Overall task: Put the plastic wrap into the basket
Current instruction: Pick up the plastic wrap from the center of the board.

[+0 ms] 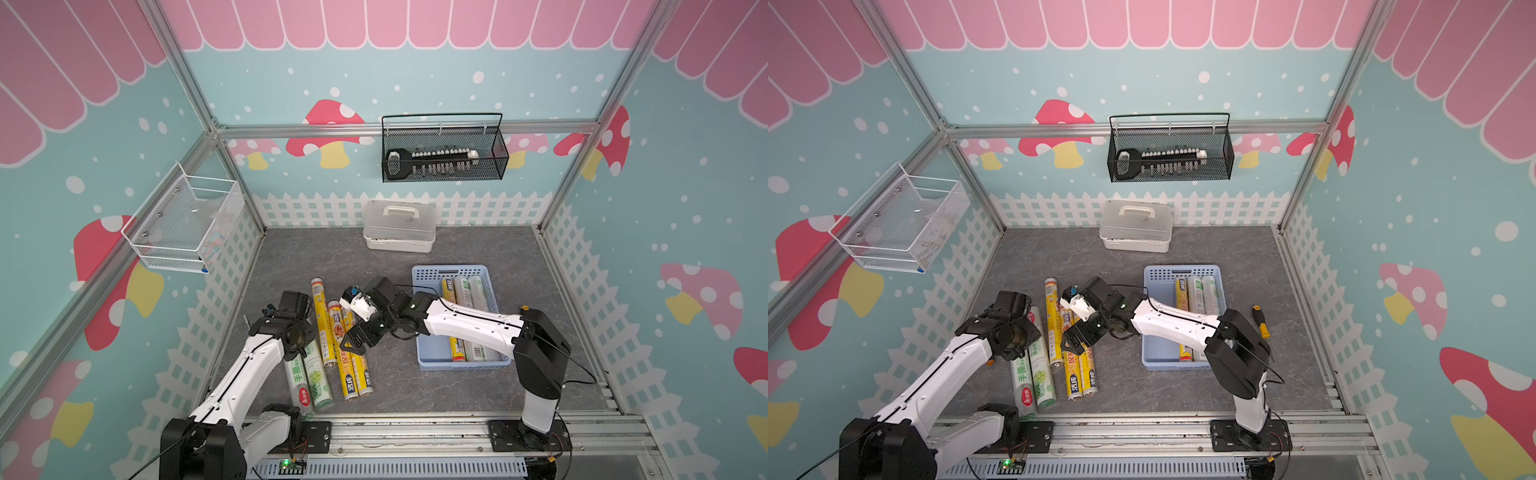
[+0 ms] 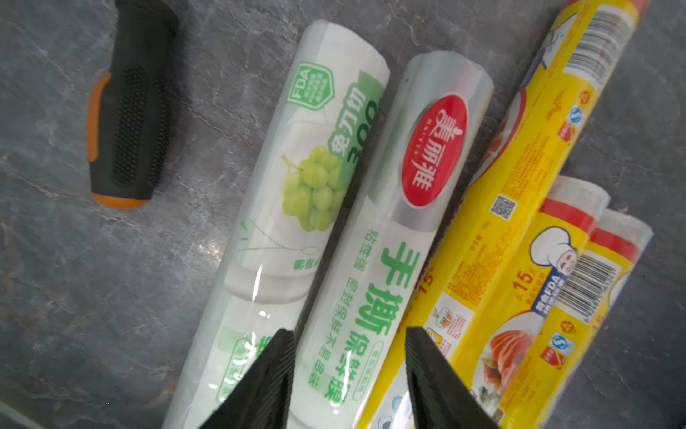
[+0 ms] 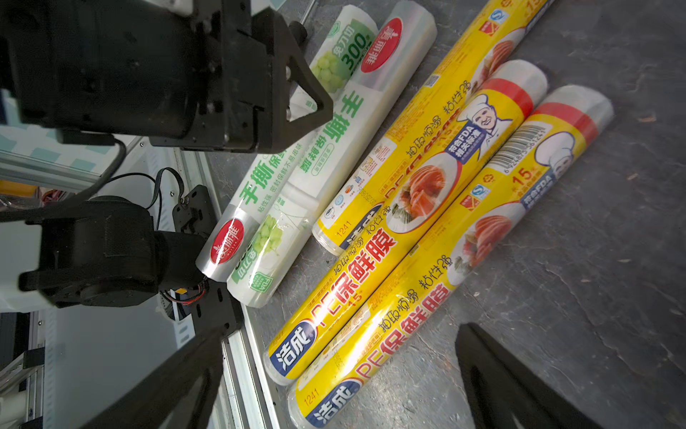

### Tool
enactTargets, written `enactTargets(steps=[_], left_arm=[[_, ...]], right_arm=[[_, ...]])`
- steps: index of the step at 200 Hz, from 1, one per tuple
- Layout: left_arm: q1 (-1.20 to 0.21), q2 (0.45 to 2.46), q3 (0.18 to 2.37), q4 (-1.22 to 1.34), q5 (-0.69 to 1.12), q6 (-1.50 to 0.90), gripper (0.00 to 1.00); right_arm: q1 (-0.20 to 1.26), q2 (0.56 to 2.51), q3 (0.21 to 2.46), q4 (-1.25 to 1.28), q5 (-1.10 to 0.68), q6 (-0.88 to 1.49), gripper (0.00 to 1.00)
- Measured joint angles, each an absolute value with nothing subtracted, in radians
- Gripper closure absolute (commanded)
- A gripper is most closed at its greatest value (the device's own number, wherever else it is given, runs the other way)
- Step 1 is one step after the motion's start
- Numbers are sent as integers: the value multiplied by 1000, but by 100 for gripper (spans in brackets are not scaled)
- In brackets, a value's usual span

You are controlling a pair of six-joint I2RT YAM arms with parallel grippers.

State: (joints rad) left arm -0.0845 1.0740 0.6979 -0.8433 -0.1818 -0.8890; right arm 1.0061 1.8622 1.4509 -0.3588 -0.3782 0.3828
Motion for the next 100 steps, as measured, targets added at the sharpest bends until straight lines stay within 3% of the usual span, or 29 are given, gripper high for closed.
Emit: enactTargets(steps=[46, 100], left_arm=[[-13, 1035, 689, -883, -241, -917, 46], [53, 1055, 620, -871, -184, -905, 45]], right_arm=[[1009, 1884, 1491, -356, -435, 390, 1], [1039, 1987, 1557, -348, -509, 390, 0]])
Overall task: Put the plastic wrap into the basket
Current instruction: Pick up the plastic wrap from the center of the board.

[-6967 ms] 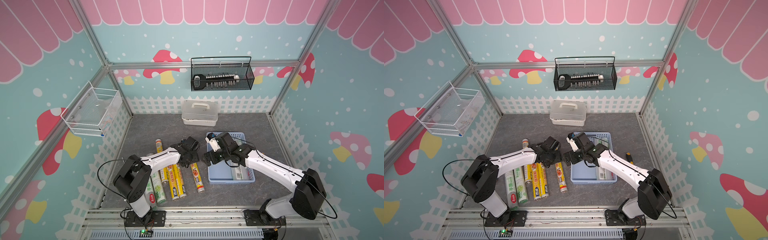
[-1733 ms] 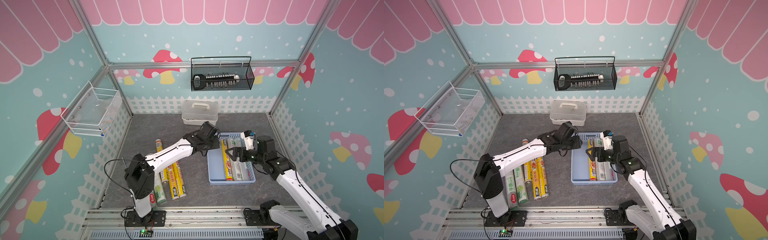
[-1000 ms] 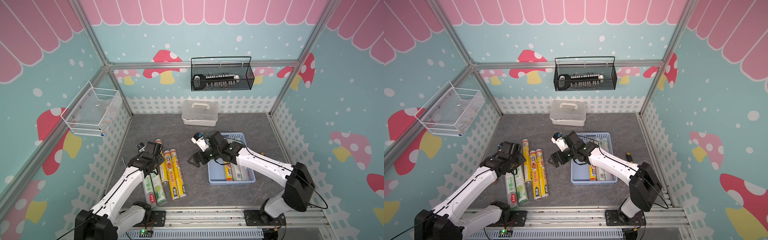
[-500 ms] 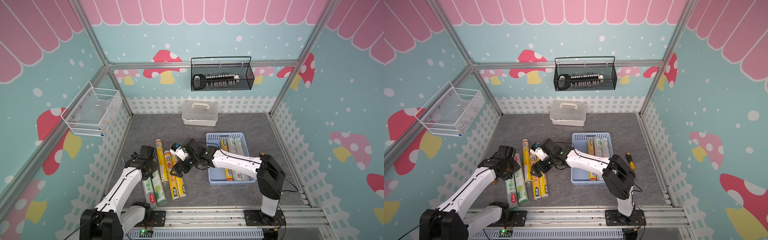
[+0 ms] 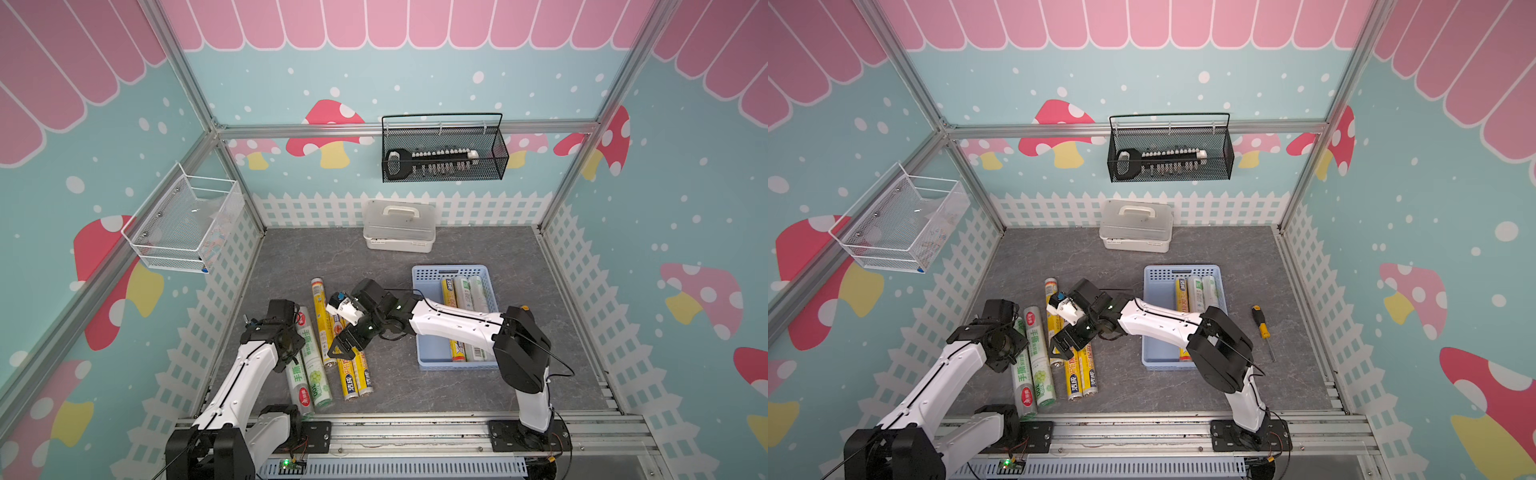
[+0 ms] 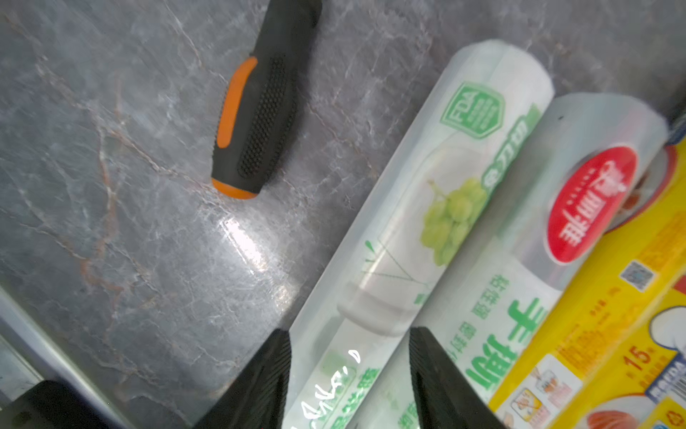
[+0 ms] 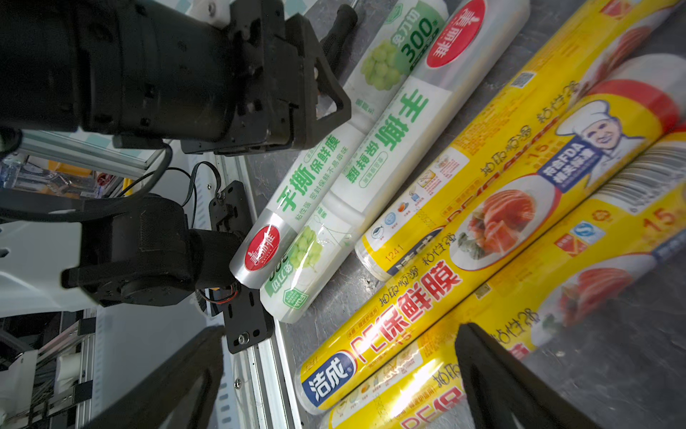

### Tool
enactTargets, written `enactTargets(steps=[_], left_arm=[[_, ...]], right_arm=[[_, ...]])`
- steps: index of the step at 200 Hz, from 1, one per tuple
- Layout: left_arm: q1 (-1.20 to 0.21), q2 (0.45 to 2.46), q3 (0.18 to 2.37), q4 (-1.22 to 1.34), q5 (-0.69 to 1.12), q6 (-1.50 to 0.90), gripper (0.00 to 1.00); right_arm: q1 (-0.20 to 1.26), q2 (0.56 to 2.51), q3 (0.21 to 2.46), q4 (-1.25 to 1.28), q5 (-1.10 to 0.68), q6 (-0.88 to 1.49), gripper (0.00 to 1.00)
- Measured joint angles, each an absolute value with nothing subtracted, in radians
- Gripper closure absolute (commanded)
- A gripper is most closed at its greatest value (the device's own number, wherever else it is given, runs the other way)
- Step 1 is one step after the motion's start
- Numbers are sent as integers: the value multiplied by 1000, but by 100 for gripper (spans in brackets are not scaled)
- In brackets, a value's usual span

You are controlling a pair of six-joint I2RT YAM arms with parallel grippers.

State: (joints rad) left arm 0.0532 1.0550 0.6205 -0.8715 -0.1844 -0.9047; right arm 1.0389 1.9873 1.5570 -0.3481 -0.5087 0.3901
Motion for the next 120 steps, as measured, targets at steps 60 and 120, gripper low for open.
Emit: enactTargets(steps=[60, 120], left_arm=[[57, 1100, 602, -824, -132, -873, 41], [57, 1218, 622, -731, -50, -798, 38]], right_arm=[[1044, 2014, 1590, -352, -543, 390, 0], [1042, 2014, 1592, -387, -498, 380, 0]])
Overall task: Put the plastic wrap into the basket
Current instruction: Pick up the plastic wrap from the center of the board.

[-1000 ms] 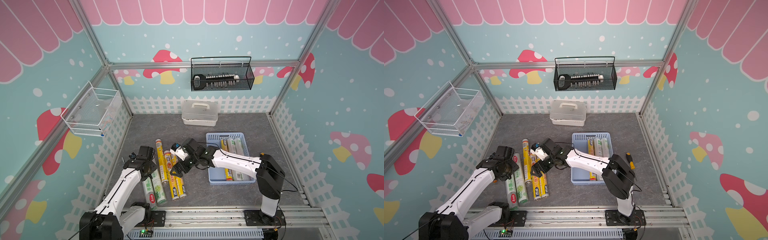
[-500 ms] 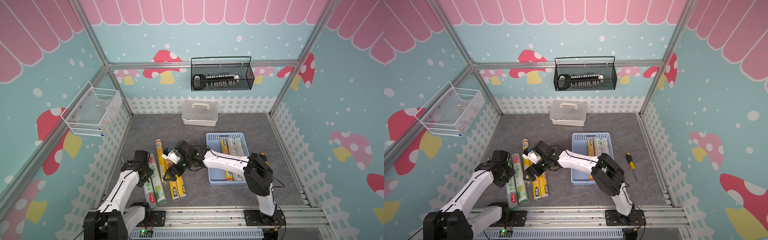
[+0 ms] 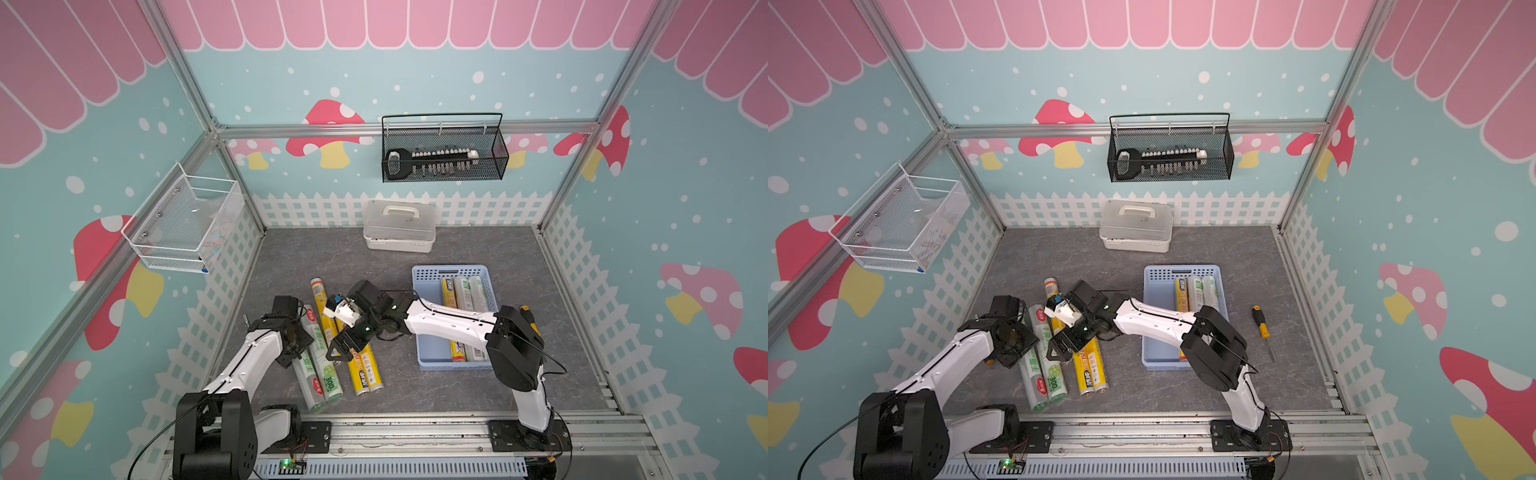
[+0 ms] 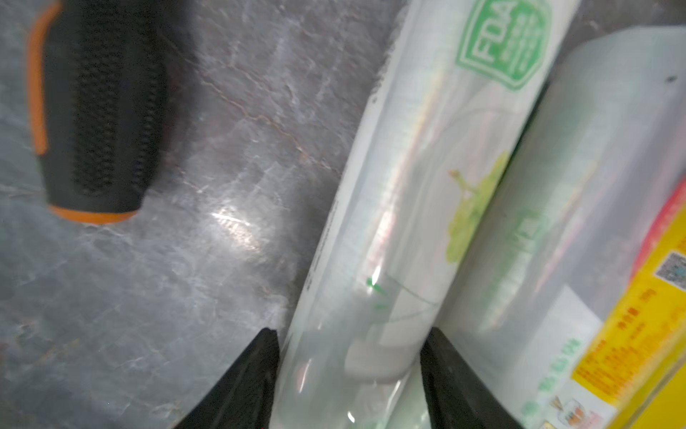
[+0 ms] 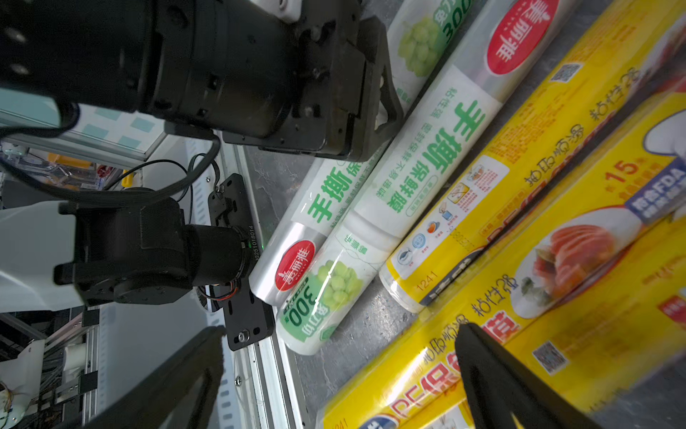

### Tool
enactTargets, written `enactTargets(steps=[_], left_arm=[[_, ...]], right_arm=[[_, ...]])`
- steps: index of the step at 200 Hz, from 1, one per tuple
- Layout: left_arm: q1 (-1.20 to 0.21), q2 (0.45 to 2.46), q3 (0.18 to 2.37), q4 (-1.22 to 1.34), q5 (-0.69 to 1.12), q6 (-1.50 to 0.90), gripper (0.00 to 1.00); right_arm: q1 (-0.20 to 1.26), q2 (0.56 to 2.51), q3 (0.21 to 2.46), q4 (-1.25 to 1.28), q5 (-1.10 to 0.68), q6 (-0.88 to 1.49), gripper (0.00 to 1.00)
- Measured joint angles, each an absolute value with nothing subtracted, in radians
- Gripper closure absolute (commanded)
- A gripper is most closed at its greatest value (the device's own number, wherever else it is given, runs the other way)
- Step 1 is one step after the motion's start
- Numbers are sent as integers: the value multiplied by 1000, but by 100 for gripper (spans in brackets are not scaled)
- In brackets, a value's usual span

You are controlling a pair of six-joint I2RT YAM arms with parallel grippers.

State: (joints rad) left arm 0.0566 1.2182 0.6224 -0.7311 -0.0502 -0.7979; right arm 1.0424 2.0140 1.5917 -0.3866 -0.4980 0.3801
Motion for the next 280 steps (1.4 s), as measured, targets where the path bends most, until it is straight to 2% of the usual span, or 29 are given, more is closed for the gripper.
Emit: enactTargets(steps=[55, 80, 119, 146, 181, 240, 280], left_arm=[[55, 1320, 626, -677, 42, -765, 36], [50, 1342, 642, -690, 41, -752, 39], [13, 1363, 660, -694, 19, -742, 53], [-36, 1355, 664, -704, 15, -751, 58], [-99, 1317, 714, -763, 10, -744, 73], [-241, 1258, 883, -823, -26, -730, 82], [-386, 1308, 1070, -826, -40, -736, 86]], right_arm=[[1017, 1986, 1554, -393, -420, 384, 0], [997, 1959, 1524, -392, -387, 394, 0], [976, 1909, 1479, -392, -329, 405, 1], [969, 1857, 1449, -391, -286, 405, 1], [960, 1772, 1410, -389, -232, 406, 1], [921, 1629, 1315, -381, -133, 424, 0], [868, 1509, 1227, -375, -67, 451, 0]])
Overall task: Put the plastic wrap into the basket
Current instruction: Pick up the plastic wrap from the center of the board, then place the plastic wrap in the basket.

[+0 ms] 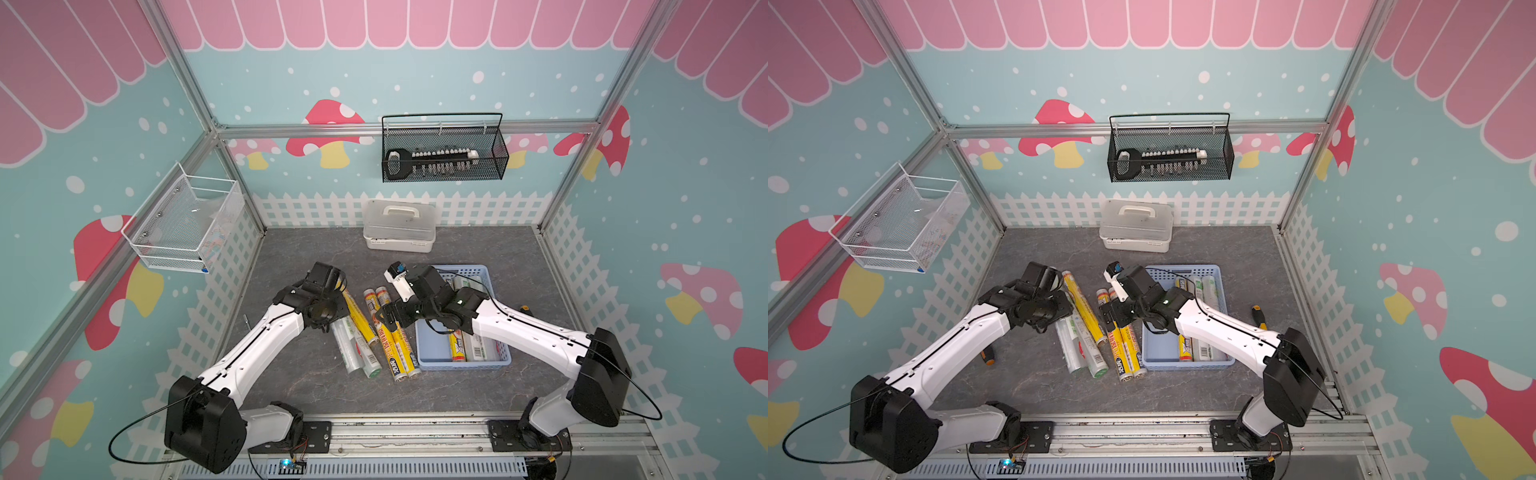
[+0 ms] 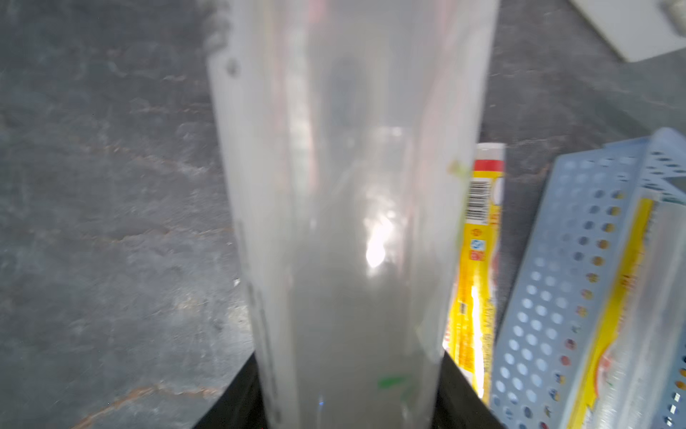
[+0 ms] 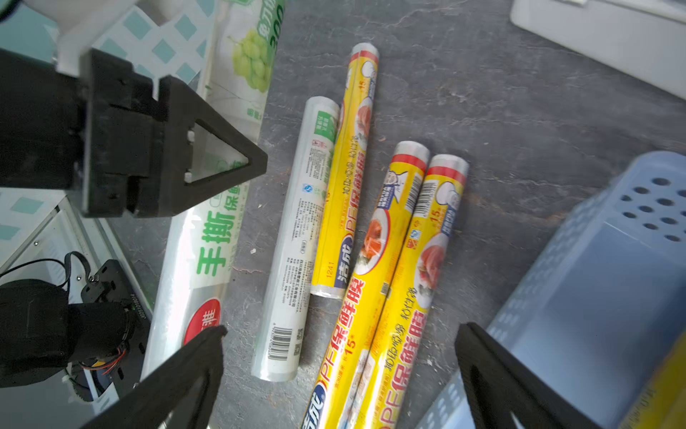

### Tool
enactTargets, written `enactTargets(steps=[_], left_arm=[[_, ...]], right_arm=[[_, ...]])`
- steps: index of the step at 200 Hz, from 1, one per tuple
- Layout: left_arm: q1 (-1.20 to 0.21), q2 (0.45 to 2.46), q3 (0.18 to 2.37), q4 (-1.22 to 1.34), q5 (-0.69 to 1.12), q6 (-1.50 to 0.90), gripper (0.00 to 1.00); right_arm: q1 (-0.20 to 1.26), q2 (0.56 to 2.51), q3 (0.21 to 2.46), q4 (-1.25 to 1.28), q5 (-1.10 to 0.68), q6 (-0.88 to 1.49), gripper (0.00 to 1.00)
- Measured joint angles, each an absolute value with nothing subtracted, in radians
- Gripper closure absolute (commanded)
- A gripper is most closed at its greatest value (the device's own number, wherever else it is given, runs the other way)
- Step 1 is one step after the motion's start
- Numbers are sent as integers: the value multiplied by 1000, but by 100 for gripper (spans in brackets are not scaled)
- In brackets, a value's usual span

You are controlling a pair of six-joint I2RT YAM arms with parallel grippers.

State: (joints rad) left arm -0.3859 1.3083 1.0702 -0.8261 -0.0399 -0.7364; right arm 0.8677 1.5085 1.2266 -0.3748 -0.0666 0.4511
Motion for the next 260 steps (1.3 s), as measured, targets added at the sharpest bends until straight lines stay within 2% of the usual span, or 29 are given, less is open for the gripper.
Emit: enactTargets(steps=[61, 150, 200, 260], left_arm=[[-578, 1605, 1353, -729, 43, -741, 90], [-750, 1933, 1707, -667, 171, -782, 88], [-778, 2056, 1747, -663, 218, -824, 88], [-780, 2074, 1746, -669, 219, -861, 86]], right_arm=[[710, 1290, 1042, -366, -23, 508, 0], [508, 1074, 857, -398, -45, 561, 1], [466, 984, 809, -440, -41, 570, 0], [431, 974, 786, -472, -49, 569, 1]])
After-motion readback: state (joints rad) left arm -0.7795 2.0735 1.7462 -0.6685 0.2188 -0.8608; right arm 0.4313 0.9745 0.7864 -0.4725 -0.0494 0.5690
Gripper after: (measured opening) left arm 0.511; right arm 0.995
